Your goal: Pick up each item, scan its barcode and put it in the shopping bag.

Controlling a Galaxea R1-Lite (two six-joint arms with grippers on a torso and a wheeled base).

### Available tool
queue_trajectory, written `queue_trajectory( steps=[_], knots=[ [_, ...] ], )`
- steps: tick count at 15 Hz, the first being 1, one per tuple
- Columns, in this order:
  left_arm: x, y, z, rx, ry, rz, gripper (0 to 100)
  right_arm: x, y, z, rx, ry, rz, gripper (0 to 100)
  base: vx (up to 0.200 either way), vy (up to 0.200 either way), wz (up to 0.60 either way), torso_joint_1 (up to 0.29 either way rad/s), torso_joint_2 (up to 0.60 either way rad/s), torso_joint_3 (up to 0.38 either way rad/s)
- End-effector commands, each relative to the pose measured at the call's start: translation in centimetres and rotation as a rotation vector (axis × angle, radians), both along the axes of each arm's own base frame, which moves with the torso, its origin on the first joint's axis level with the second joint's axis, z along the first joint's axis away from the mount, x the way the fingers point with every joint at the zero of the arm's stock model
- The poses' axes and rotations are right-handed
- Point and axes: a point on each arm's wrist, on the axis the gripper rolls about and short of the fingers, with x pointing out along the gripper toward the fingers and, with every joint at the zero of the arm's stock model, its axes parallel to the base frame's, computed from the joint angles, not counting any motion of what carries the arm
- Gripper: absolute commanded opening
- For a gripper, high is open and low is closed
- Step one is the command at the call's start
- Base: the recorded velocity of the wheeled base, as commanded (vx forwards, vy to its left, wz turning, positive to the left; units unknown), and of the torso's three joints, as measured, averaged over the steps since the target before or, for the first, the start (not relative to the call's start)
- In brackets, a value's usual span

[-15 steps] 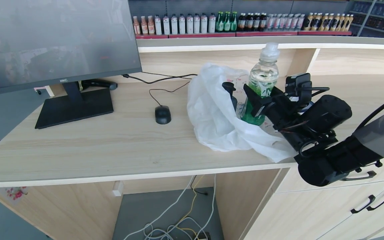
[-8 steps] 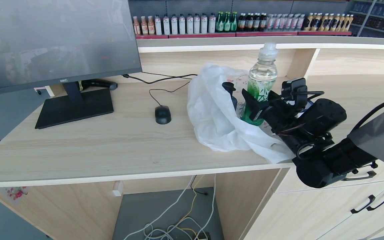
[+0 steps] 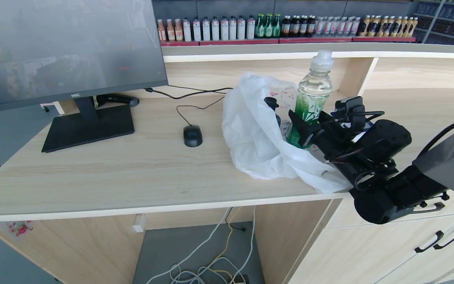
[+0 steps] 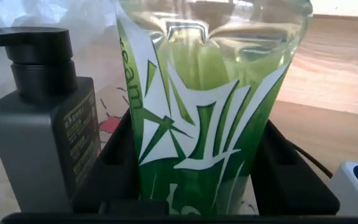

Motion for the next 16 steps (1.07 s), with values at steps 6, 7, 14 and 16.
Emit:
queue_trajectory(
  steps=[6, 7, 14, 16],
  knots=[
    [0.0, 0.0, 0.0, 0.0, 0.0, 0.0, 100, -0.5, -0.2, 0.4, 0.022, 0.006, 0.009, 100, 0.0, 0.0, 0.0, 0.0, 0.0, 0.0],
    [0.0, 0.0, 0.0, 0.0, 0.0, 0.0, 100, -0.6, -0.2, 0.5, 0.024, 0.006, 0.01, 100, 0.0, 0.0, 0.0, 0.0, 0.0, 0.0],
    [0.0, 0.0, 0.0, 0.0, 0.0, 0.0, 100, -3.6, -1.3, 2.5, 0.033, -0.004, 0.005, 100, 0.0, 0.0, 0.0, 0.0, 0.0, 0.0],
    [0.0, 0.0, 0.0, 0.0, 0.0, 0.0, 100, -5.0, -2.2, 3.1, 0.032, -0.005, -0.008, 100, 0.0, 0.0, 0.0, 0.0, 0.0, 0.0]
  ],
)
